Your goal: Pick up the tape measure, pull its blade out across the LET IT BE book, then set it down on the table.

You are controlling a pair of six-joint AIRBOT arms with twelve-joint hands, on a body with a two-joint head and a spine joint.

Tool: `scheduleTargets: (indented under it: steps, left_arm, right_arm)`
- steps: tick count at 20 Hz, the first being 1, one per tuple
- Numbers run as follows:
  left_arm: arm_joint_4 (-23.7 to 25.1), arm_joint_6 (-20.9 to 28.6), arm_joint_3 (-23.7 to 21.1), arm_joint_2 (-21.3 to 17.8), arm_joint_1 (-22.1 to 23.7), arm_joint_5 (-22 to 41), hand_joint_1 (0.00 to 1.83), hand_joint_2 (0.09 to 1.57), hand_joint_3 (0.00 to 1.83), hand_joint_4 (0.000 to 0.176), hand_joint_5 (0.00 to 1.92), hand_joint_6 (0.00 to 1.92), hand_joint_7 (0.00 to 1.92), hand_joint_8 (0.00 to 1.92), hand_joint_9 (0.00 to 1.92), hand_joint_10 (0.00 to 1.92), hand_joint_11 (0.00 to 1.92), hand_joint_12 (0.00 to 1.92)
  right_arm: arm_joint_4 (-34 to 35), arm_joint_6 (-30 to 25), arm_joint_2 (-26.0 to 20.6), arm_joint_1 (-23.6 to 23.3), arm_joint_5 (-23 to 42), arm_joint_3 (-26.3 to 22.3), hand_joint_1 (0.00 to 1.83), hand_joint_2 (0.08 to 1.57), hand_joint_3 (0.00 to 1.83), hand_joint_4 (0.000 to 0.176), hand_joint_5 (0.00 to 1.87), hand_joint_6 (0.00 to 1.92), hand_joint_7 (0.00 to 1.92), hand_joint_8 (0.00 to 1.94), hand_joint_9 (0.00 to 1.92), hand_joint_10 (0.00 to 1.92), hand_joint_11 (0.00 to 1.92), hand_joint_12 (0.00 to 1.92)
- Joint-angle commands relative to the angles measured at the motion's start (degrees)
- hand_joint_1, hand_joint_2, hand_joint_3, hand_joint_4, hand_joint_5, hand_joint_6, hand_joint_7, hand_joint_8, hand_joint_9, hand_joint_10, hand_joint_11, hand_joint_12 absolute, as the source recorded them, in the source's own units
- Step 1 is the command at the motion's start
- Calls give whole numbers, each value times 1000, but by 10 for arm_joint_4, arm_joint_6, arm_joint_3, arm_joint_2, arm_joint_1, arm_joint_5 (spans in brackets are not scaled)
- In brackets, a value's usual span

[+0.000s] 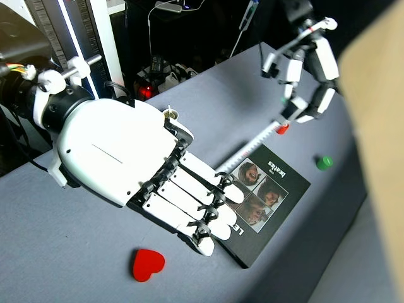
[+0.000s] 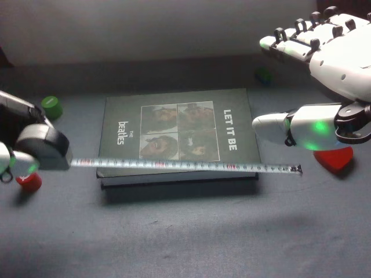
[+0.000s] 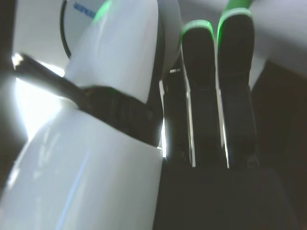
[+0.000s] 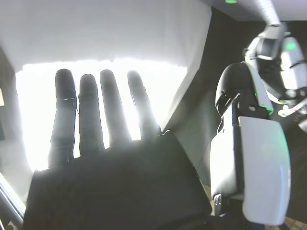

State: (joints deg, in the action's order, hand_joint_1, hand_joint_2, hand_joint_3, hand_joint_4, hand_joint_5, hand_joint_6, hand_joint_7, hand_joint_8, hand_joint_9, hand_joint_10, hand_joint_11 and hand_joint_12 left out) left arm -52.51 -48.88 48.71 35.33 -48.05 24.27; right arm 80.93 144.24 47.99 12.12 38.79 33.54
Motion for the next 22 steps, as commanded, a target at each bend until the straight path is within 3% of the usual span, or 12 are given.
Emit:
scheduleTargets:
  steps: [1,5,8,11,16,22]
  left_arm:
    - [-2,5,-2,-8,-2,73,1359,1167,0,0,894,1002,794,1220,826,1427,809,1312]
    - [-50,5,-33,1,-30,127,1362,1160,0,0,912,978,813,1197,830,1417,803,1329]
    - [-62,5,-51,13,-52,156,1363,1159,0,0,899,982,830,1189,834,1412,807,1333]
    - [-55,43,-66,38,-98,202,1361,1163,0,0,889,998,817,1200,830,1420,803,1319]
    - [-44,50,-66,71,-136,245,1359,1165,0,0,912,986,796,1208,820,1431,815,1320]
    - [-45,50,-39,101,-135,254,1360,1164,0,0,909,973,792,1224,832,1418,818,1312]
  right_arm:
    - [-38,0,-4,-5,20,-1,55,1074,1,55,43,4,96,5,68,2,0,515]
    - [-38,0,-4,-5,18,-1,70,1068,0,55,24,2,77,0,67,0,0,550]
    - [-38,0,-4,-5,18,-1,60,1072,1,54,47,5,89,2,78,3,0,598]
    - [-38,0,-4,-4,17,-2,54,1075,1,53,36,2,85,0,69,0,0,537]
    - [-39,0,-4,-4,16,-2,54,1075,0,53,36,1,91,1,70,1,0,602]
    - [-40,0,-3,-3,13,-2,54,1076,0,53,45,4,105,3,70,2,0,564]
